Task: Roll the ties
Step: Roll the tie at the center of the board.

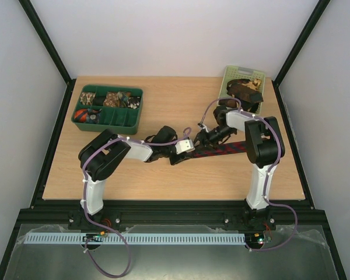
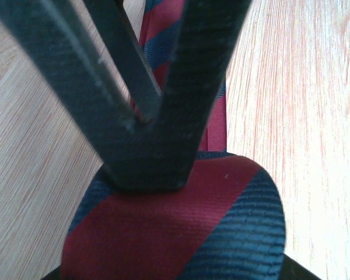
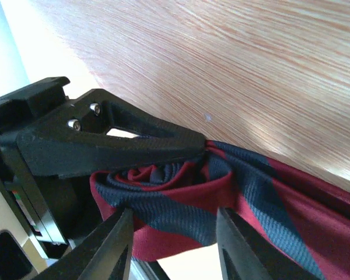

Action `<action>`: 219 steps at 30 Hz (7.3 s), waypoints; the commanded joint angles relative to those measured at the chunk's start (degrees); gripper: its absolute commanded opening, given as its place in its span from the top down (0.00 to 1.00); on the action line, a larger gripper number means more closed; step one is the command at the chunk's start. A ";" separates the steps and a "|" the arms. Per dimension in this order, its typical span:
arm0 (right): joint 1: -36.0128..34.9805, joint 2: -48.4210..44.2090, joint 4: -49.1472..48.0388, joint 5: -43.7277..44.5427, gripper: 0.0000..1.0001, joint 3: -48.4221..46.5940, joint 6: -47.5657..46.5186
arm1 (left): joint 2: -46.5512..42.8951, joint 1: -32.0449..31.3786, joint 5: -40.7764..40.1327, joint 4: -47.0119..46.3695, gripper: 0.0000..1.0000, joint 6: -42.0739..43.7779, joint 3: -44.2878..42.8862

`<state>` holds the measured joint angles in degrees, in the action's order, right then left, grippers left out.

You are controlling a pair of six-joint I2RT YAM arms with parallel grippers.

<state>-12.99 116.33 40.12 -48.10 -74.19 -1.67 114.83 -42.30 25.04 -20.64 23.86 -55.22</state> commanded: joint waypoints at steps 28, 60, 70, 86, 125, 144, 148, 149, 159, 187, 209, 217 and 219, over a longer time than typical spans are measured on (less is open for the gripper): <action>-0.18 3.47 3.84 -1.59 0.65 -1.01 -1.28 | 4.91 1.08 -4.00 14.58 0.60 -0.21 0.07; 0.29 4.61 -4.95 14.04 0.99 6.10 -3.16 | 2.31 2.03 7.48 -15.30 0.20 -11.44 7.53; 0.34 4.68 -6.34 15.00 0.99 8.76 -3.27 | 5.32 -1.84 7.03 -20.73 0.51 -12.57 5.08; 0.25 5.32 -6.18 14.53 0.99 8.56 -3.10 | 8.62 -3.83 7.11 -20.77 0.52 -13.40 -0.37; 4.25 -2.87 1.76 -8.53 0.50 5.44 -0.41 | 9.51 -1.22 -4.92 10.86 0.62 -2.12 0.24; -0.84 0.04 -3.82 -2.44 0.84 4.14 2.81 | 9.22 -1.20 -4.85 11.01 0.61 -1.18 1.19; -0.37 1.17 -1.82 -0.53 0.98 4.71 0.83 | 9.20 -1.07 -4.74 11.14 0.61 -1.09 1.09; -0.11 1.09 -1.87 -0.24 0.99 5.20 0.75 | 9.21 -1.02 -4.67 11.19 0.61 -1.09 1.02; 2.02 2.56 -2.96 7.53 0.99 8.57 0.27 | 7.53 1.09 -1.55 8.06 0.34 -2.23 -1.28; -2.36 7.24 -8.20 15.45 0.99 7.79 0.62 | 1.14 0.30 3.20 -18.35 0.17 -6.94 9.67; 1.62 1.06 5.79 6.77 0.48 -0.27 -6.68 | 3.14 -1.21 -6.05 -3.38 0.59 3.74 9.19; -0.47 -1.01 4.87 -1.76 0.45 -0.82 -1.43 | 4.22 -1.25 -5.97 -1.28 0.59 4.94 8.53; -1.59 -0.31 3.64 -1.19 0.49 -0.91 -0.51 | 4.36 -1.29 -5.90 -1.04 0.59 5.13 8.53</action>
<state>-12.40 116.99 42.78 -47.46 -74.35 -5.04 115.13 -43.48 24.14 -34.68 25.98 -48.69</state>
